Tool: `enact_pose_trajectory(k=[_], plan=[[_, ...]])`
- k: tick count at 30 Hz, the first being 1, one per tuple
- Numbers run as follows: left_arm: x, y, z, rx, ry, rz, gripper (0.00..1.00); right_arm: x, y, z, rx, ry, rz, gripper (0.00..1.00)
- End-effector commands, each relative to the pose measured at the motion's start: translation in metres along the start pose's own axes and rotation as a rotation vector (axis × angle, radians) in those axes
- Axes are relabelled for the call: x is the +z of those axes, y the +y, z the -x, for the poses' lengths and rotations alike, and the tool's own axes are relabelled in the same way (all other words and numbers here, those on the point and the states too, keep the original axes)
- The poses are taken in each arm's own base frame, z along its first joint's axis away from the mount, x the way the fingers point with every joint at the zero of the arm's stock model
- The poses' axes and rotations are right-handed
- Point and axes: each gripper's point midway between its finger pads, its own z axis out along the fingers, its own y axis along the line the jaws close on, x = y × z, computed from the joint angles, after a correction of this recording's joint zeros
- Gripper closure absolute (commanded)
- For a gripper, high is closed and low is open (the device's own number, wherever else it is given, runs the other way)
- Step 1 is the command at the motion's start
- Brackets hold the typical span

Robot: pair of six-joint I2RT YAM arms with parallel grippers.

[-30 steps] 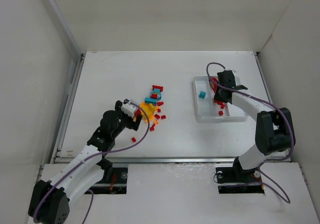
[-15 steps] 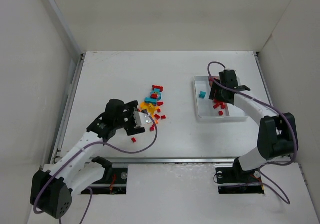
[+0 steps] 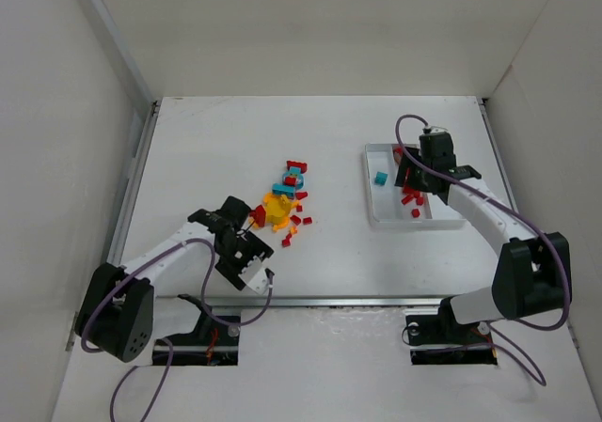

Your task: Sort the legos into containers by color

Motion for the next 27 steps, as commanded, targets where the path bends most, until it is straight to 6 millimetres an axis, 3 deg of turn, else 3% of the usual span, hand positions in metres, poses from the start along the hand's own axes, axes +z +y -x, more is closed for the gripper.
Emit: enact_pose_trajectory(k=[1, 7, 12, 15, 18, 19, 22, 23, 27], plan=[[-0.002, 0.002, 0.016, 0.151, -0.068, -0.043, 0.32, -0.005, 0.001, 0.000, -0.010, -0.031, 0.014, 0.27], [0.009, 0.001, 0.009, 0.141, -0.049, -0.076, 0.52, -0.007, 0.000, -0.003, -0.009, -0.038, 0.017, 0.27], [0.014, 0.007, 0.001, 0.108, -0.024, -0.064, 0.53, -0.007, -0.001, -0.003, -0.018, -0.038, 0.016, 0.27], [0.016, 0.006, -0.004, 0.098, -0.004, -0.067, 0.58, -0.009, 0.000, 0.000, -0.017, -0.046, 0.019, 0.27], [0.018, 0.004, -0.005, 0.085, 0.003, -0.078, 0.67, -0.009, 0.000, 0.002, -0.025, -0.055, 0.022, 0.27], [0.018, 0.004, -0.005, 0.085, 0.003, -0.078, 0.76, -0.009, 0.000, 0.002, -0.025, -0.055, 0.022, 0.27], [0.017, 0.004, 0.002, 0.093, -0.022, -0.074, 0.87, -0.009, 0.000, 0.002, -0.025, -0.055, 0.022, 0.27], [0.016, 0.003, 0.004, 0.092, -0.032, -0.074, 0.97, -0.009, 0.000, 0.002, -0.025, -0.055, 0.022, 0.27], [0.010, 0.010, 0.015, 0.097, -0.077, -0.042, 1.00, -0.009, 0.002, 0.001, -0.025, -0.052, 0.031, 0.27]])
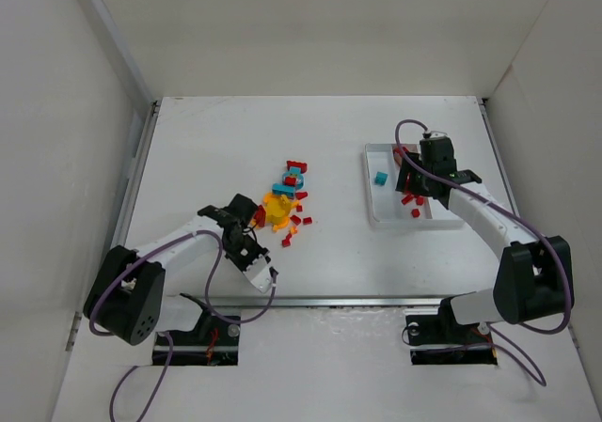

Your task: Sort the legos into containers by color

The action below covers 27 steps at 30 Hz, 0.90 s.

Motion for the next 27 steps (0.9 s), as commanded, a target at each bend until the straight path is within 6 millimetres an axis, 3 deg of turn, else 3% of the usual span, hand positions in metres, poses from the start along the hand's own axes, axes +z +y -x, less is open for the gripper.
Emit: enact_pose_trajectory(k=[1, 7, 10, 12, 14, 15, 17, 18, 20, 21, 23, 24, 27], plan=[[-0.005, -0.003, 0.017, -0.001, -0.070, -0.005, 1.00, -0.007, 0.008, 0.016, -0.005, -0.065, 0.034, 0.27], [-0.014, 0.009, 0.023, -0.030, -0.087, 0.046, 1.00, -0.007, 0.008, 0.016, -0.005, -0.065, 0.034, 0.27], [-0.029, 0.042, 0.028, -0.115, -0.124, 0.156, 1.00, -0.012, 0.017, 0.017, -0.032, -0.060, 0.080, 0.27], [-0.046, 0.077, 0.036, -0.300, -0.212, 0.292, 1.00, -0.023, 0.030, 0.024, -0.083, -0.093, 0.152, 0.27], [-0.082, 0.126, 0.035, -0.383, -0.281, 0.472, 1.00, -0.039, 0.056, 0.029, -0.131, -0.121, 0.298, 0.27], [-0.092, 0.138, 0.041, -0.541, -0.356, 0.508, 1.00, -0.046, 0.069, 0.029, -0.173, -0.124, 0.362, 0.27], [-0.114, 0.165, 0.042, -0.657, -0.420, 0.613, 1.00, -0.075, 0.109, 0.037, -0.221, -0.139, 0.551, 0.27], [-0.133, 0.187, 0.041, -0.667, -0.453, 0.710, 1.00, -0.079, 0.121, 0.036, -0.236, -0.116, 0.597, 0.27], [-0.149, 0.199, 0.042, -0.795, -0.518, 0.787, 1.00, -0.102, 0.157, 0.031, -0.256, -0.077, 0.723, 0.27], [-0.172, 0.211, 0.046, -0.767, -0.553, 0.873, 1.00, -0.114, 0.176, 0.040, -0.257, -0.081, 0.784, 0.27], [-0.181, 0.214, 0.044, -0.793, -0.567, 0.940, 1.00, -0.139, 0.206, 0.040, -0.220, -0.044, 0.918, 0.27], [-0.196, 0.216, 0.047, -0.793, -0.583, 0.988, 1.00, -0.153, 0.223, 0.045, -0.212, -0.064, 0.980, 0.27], [-0.211, 0.221, 0.046, -0.780, -0.563, 1.090, 1.00, -0.177, 0.251, 0.061, -0.133, -0.064, 1.114, 0.27]])
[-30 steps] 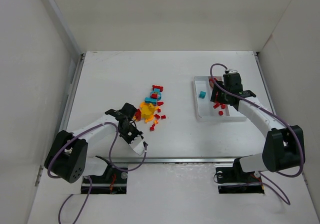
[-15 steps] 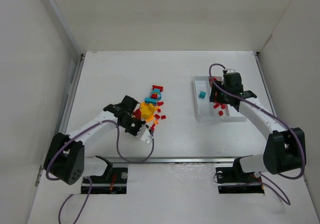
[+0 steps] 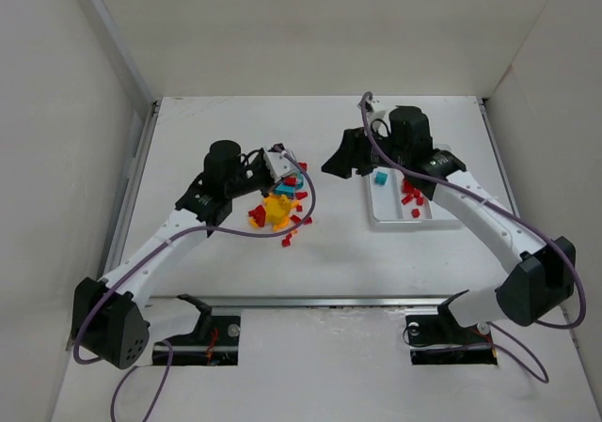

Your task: Sort the legos into containers by color

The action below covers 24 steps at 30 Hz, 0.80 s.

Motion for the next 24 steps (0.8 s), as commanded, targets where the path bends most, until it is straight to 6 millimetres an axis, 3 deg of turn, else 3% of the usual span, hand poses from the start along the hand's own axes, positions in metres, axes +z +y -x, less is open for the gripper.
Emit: enact_pose_trajectory(k=[1, 4, 6, 9, 16, 24], plan=[[-0.009, 0.019, 0.047, -0.042, -0.151, 0.138, 1.00, 0.004, 0.057, 0.035, 0.060, -0.063, 0.230, 0.27], [-0.013, 0.025, 0.050, -0.035, -0.157, 0.170, 1.00, 0.015, 0.081, 0.035, 0.053, -0.036, 0.284, 0.27], [-0.013, 0.026, 0.050, -0.036, -0.150, 0.185, 1.00, 0.029, 0.083, 0.031, 0.066, -0.009, 0.291, 0.28], [-0.013, 0.026, 0.050, -0.026, -0.149, 0.186, 1.00, 0.035, 0.092, 0.030, 0.076, 0.005, 0.308, 0.29], [-0.011, 0.023, 0.050, -0.010, -0.144, 0.174, 1.00, 0.040, 0.094, 0.037, 0.070, -0.008, 0.300, 0.33], [-0.010, 0.019, 0.045, 0.004, -0.132, 0.159, 1.00, 0.050, 0.093, 0.044, 0.087, -0.020, 0.298, 0.48]])
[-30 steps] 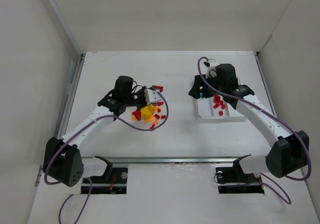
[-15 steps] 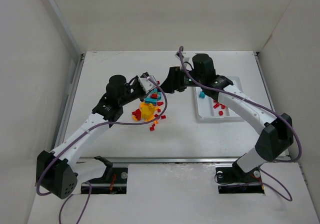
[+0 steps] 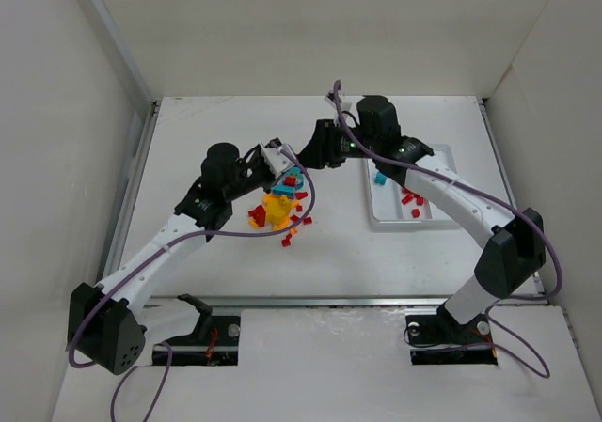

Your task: Sort the legos into containers by color

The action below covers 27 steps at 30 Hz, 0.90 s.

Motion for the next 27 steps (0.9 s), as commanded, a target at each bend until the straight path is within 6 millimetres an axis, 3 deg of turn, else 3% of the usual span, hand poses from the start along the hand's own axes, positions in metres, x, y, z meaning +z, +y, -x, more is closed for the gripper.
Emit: enact_pose_trajectory(k=[1, 7, 13, 19, 22, 23, 24, 25, 27], plan=[[-0.001, 0.001, 0.010, 0.024, -0.042, 0.006, 1.00, 0.003, 0.023, 0.027, -0.050, -0.069, 0.059, 0.48], [-0.003, -0.001, 0.009, 0.024, -0.042, 0.006, 1.00, 0.016, 0.016, 0.020, -0.016, -0.041, 0.052, 0.51], [-0.005, -0.001, 0.010, 0.028, -0.050, 0.009, 1.00, 0.017, 0.018, 0.026, -0.013, -0.055, 0.050, 0.64], [-0.004, 0.005, 0.015, 0.039, -0.065, 0.039, 1.00, 0.021, 0.017, 0.024, -0.009, -0.039, 0.062, 0.92], [-0.004, 0.005, 0.010, 0.035, -0.054, 0.044, 1.00, 0.023, 0.011, 0.017, 0.004, -0.023, 0.051, 1.00], [-0.004, 0.005, 0.010, 0.026, -0.054, 0.043, 0.96, 0.021, 0.011, 0.015, -0.005, -0.023, 0.051, 1.00], [-0.004, 0.004, 0.010, 0.014, -0.054, 0.043, 0.83, 0.018, 0.012, 0.016, -0.008, -0.032, 0.044, 1.00], [-0.004, 0.002, 0.006, 0.010, -0.047, 0.039, 0.52, 0.019, 0.007, 0.014, -0.002, -0.035, 0.028, 1.00], [-0.003, -0.001, 0.000, -0.003, -0.045, 0.039, 0.24, 0.010, 0.003, 0.014, 0.001, -0.050, 0.009, 1.00]])
